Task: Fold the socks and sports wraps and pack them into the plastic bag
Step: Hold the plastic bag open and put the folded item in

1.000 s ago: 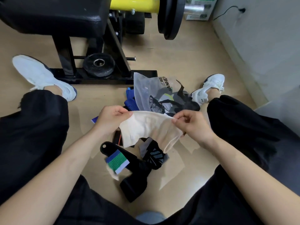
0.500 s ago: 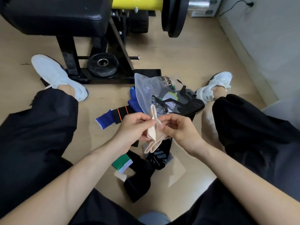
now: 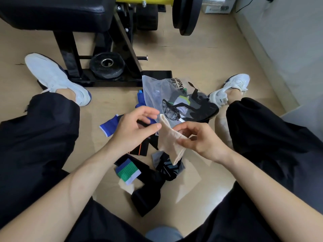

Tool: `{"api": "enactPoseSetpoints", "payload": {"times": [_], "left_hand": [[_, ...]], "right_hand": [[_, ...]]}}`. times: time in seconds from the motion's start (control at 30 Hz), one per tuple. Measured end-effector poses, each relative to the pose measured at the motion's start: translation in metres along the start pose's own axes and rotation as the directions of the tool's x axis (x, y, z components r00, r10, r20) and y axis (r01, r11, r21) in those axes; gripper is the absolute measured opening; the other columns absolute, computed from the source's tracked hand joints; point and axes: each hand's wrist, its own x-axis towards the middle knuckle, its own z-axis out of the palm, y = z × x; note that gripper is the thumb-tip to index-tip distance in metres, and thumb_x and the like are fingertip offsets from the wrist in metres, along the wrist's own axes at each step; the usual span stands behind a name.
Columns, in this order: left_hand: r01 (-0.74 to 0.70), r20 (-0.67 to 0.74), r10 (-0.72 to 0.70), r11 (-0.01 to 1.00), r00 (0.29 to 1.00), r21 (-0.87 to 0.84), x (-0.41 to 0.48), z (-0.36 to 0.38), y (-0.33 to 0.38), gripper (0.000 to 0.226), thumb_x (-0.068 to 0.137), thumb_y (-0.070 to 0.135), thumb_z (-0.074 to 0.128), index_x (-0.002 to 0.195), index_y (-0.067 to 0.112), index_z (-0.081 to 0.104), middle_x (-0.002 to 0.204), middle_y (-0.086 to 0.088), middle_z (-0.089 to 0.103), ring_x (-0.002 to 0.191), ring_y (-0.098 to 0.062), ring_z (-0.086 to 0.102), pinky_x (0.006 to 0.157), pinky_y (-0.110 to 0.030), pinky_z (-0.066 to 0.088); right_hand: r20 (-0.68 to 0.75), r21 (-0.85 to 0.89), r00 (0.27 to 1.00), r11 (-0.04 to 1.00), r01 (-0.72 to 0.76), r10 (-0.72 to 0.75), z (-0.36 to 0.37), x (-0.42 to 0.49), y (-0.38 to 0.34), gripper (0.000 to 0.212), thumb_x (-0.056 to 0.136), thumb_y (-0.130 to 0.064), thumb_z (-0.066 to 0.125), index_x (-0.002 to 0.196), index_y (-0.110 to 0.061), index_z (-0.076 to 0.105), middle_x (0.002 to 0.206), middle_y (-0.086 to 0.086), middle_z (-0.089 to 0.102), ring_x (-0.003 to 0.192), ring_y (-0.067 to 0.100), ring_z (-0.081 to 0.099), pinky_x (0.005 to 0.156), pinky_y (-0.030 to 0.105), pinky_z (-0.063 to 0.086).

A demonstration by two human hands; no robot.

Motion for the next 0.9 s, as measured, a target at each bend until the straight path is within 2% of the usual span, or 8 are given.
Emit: {"api": "enactPoseSetpoints", "payload": {"times": [0.1, 0.2, 0.3, 0.4, 0.5, 0.63, 0.73, 0.9], "left_hand": [[-0.114, 0.172, 0.09, 0.985, 0.981, 0.132, 0.003, -0.005, -0.009, 0.063, 0.07, 0.051, 0.077, 0.13, 0.043, 0.059, 0.131, 0.021, 0.056, 0.126, -0.002, 0.049, 0.099, -0.024, 0.045], [-0.135, 0.317, 0.055, 0.962, 0.947, 0.236, 0.005, 0.0, -0.022, 0.065, 0.069, 0.061, 0.076, 0.129, 0.04, 0.061, 0.128, 0.023, 0.06, 0.125, -0.006, 0.054, 0.104, -0.036, 0.046], [-0.078, 0.295, 0.009, 0.971, 0.955, 0.224, 0.006, 0.003, -0.028, 0.038, 0.073, 0.061, 0.071, 0.094, 0.029, 0.074, 0.091, 0.011, 0.073, 0.088, -0.011, 0.067, 0.081, -0.046, 0.054], [-0.047, 0.253, 0.005, 0.986, 0.967, 0.163, 0.008, 0.002, -0.029, 0.031, 0.074, 0.057, 0.07, 0.083, 0.028, 0.072, 0.081, 0.007, 0.072, 0.078, -0.015, 0.065, 0.077, -0.047, 0.052], [-0.038, 0.183, 0.026, 0.997, 0.983, 0.063, 0.007, 0.006, -0.029, 0.026, 0.076, 0.05, 0.073, 0.084, 0.025, 0.072, 0.082, -0.003, 0.072, 0.08, -0.029, 0.065, 0.075, -0.048, 0.052], [0.048, 0.128, -0.028, 0.987, 0.991, -0.153, 0.005, 0.011, -0.024, 0.026, 0.071, 0.04, 0.082, 0.093, 0.029, 0.073, 0.091, -0.013, 0.074, 0.082, -0.023, 0.068, 0.078, -0.039, 0.054], [0.128, 0.175, -0.097, 0.976, 0.98, -0.175, 0.005, 0.011, -0.026, 0.039, 0.067, 0.032, 0.086, 0.102, 0.021, 0.073, 0.099, -0.006, 0.077, 0.093, -0.026, 0.074, 0.082, -0.045, 0.058], [0.161, 0.2, -0.137, 0.981, 0.97, -0.112, 0.005, 0.013, -0.029, 0.04, 0.071, 0.02, 0.089, 0.104, 0.022, 0.067, 0.103, 0.002, 0.077, 0.097, -0.017, 0.073, 0.08, -0.04, 0.059]], "right_hand": [[0.099, -0.025, 0.995, 0.999, 0.021, -0.019, -0.005, -0.004, -0.005, 0.023, 0.088, -0.003, 0.072, 0.107, -0.016, 0.071, 0.09, 0.006, 0.071, 0.077, 0.03, 0.062, 0.067, 0.033, 0.046], [0.142, 0.007, 0.989, 0.999, 0.049, -0.049, -0.007, -0.007, -0.011, 0.024, 0.089, -0.001, 0.07, 0.11, -0.014, 0.07, 0.098, 0.004, 0.072, 0.086, 0.018, 0.063, 0.073, 0.034, 0.05], [0.168, -0.042, 0.983, 0.996, 0.078, -0.069, -0.01, -0.008, -0.011, 0.027, 0.091, -0.002, 0.068, 0.113, -0.018, 0.069, 0.103, -0.001, 0.071, 0.091, 0.028, 0.063, 0.078, 0.046, 0.05], [0.188, -0.153, 0.979, 0.983, 0.102, -0.072, -0.012, -0.009, -0.009, 0.028, 0.093, -0.006, 0.067, 0.115, -0.024, 0.07, 0.103, -0.007, 0.07, 0.086, 0.034, 0.06, 0.07, 0.043, 0.048], [0.195, -0.225, 0.978, 0.967, 0.122, -0.078, -0.01, -0.008, -0.004, 0.031, 0.092, -0.006, 0.067, 0.116, -0.025, 0.07, 0.11, -0.011, 0.071, 0.091, 0.024, 0.064, 0.07, 0.027, 0.048], [0.1, -0.196, 0.993, 0.977, 0.081, -0.063, -0.011, -0.005, 0.002, 0.03, 0.091, -0.013, 0.069, 0.113, -0.034, 0.07, 0.09, 0.006, 0.067, 0.078, 0.033, 0.056, 0.073, 0.048, 0.049], [0.022, -0.095, 0.997, 0.993, 0.072, -0.071, -0.014, -0.003, 0.001, 0.028, 0.092, -0.01, 0.069, 0.113, -0.029, 0.071, 0.08, 0.001, 0.064, 0.073, 0.033, 0.054, 0.072, 0.048, 0.048], [-0.084, 0.05, 0.996, 0.998, 0.046, -0.041, -0.02, 0.001, 0.002, 0.031, 0.091, -0.01, 0.069, 0.115, -0.029, 0.071, 0.095, 0.019, 0.07, 0.082, 0.042, 0.064, 0.078, 0.059, 0.054]]}}
